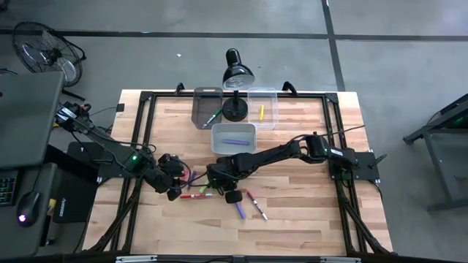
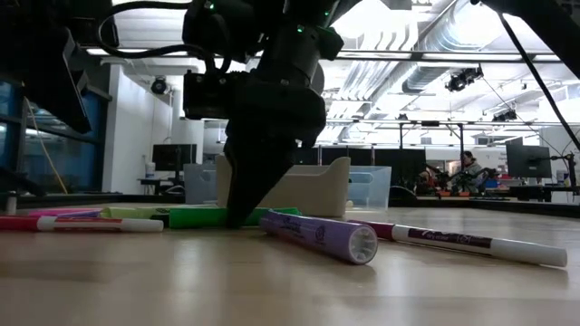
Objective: Pick & Place Markers
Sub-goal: Put the large green marker into the gray bin
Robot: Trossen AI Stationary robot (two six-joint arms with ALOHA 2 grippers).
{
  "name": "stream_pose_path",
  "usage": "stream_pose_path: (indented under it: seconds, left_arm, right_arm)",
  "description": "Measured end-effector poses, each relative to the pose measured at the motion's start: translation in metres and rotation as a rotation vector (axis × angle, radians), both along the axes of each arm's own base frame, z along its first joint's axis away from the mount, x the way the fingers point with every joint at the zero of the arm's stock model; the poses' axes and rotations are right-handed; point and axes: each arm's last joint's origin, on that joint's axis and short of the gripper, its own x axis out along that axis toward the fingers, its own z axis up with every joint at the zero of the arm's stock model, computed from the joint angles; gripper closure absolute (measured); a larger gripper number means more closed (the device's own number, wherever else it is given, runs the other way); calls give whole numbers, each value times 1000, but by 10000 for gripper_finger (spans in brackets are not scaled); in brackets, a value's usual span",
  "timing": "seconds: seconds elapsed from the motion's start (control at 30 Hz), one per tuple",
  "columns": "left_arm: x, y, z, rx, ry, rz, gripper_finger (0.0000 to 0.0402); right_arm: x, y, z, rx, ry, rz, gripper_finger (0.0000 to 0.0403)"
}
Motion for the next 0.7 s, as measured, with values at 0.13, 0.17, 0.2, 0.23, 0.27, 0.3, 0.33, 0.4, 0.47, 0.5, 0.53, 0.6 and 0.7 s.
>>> stream_pose_path:
  seconds: [0.13,0.17,0.2,0.23,0.27,0.3,0.33,0.4,0.47,0.5,0.53,0.6,0.7]
  left_arm:
    - [0,0,0,-3,1,-1,252]
    - [0,0,0,-8,3,-2,252]
    - [0,0,0,-11,5,-4,252]
    - [0,0,0,-14,7,-6,252]
    - [0,-1,0,-16,8,-8,252]
    - [0,-1,0,-17,9,-8,252]
    - [0,-1,0,-17,9,-9,252]
    - [0,-1,0,-17,9,-8,252]
    - [0,-1,0,-15,6,-6,252]
    - [0,0,0,-12,4,-4,252]
    - [0,0,0,-12,1,-3,252]
    - [0,0,0,-8,-5,1,252]
    - [2,-1,1,-13,-22,5,252]
  right_arm:
    - [-1,0,-1,-10,15,11,347]
    - [-2,0,-2,-13,16,10,347]
    - [-2,0,-2,-20,17,5,345]
    - [-2,1,-2,-31,17,-4,342]
    - [-2,1,0,-44,15,-13,339]
    - [-2,0,0,-50,12,-19,336]
    - [-3,0,3,-50,7,-28,336]
    - [-3,0,5,-45,5,-43,338]
    - [-6,0,11,-39,12,-69,344]
    - [-7,-1,14,-39,14,-89,345]
    - [-8,-1,17,-40,17,-105,347]
    - [-10,-2,26,-43,7,-139,346]
    - [-15,-4,43,-51,-9,-195,344]
